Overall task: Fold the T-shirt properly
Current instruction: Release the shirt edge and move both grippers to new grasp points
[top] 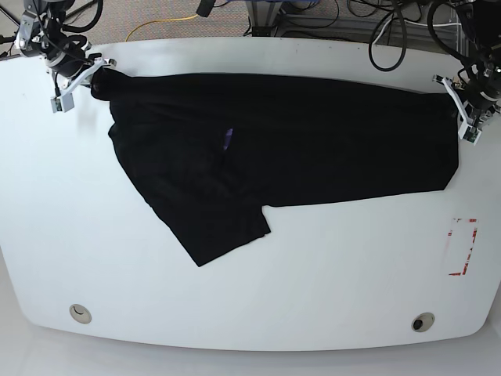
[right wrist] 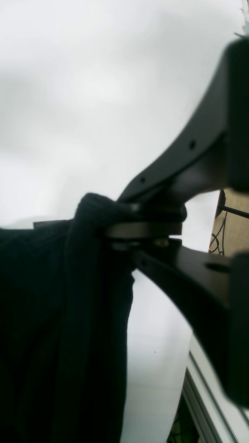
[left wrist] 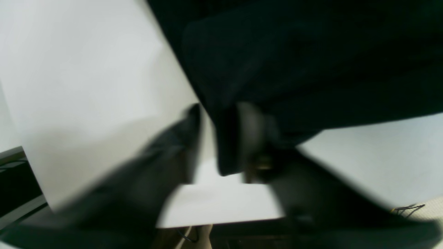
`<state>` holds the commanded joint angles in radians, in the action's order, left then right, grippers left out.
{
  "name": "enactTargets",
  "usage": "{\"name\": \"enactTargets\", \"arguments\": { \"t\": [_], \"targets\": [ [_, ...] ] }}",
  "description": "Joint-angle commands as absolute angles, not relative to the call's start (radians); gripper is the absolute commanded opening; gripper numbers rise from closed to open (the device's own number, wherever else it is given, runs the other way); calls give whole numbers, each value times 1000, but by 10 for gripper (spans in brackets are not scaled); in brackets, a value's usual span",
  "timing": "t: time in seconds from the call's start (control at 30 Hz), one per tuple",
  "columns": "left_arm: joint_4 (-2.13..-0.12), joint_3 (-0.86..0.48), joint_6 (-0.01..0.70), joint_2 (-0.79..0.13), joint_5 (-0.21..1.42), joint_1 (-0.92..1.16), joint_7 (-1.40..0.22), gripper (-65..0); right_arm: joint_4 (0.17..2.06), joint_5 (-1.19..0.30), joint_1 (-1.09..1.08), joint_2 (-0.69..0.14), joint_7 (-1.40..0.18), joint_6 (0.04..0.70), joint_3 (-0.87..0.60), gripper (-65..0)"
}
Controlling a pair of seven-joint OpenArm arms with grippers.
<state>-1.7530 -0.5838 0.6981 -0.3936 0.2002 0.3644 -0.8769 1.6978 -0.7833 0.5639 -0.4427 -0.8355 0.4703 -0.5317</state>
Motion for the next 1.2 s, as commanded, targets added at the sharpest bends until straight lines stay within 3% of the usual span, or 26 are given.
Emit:
{"name": "enactTargets", "arguments": {
  "t": [0.1,0.27,0.4,0.5,0.57,0.7,0.97,1.2],
  "targets": [
    [-1753,-584,698,-394,200,366,-877,-303,1704,-783,579,-443,-835,473,-529,-612],
    [-1753,-607,698,-409,203,374,-877,-301,1701,-779,587,-441,-835,538,-529,-609],
    [-1753,-680,698,-415,206,380,-875,-304,1702,-783,607,-441,-835,544,-530,-595],
    [-1753,-746,698,-415,208,378,-875,-304,1702,-783,615,-441,-834,544,-535,-471],
    [-1753,-751,698,-415,209,367,-877,-304,1705,-785,622,-438,-831,544,-536,-339],
    [-1750,-751,698,-415,209,340,-878,-304,1771,-785,631,-392,-835,550,-581,-187],
    [-1739,-756,698,-371,200,277,-877,-306,1851,-785,611,-302,-837,684,-673,-178],
    [-1721,-750,698,-360,202,255,-874,-306,1845,-776,473,-302,-935,682,-677,-178]
  ]
}}
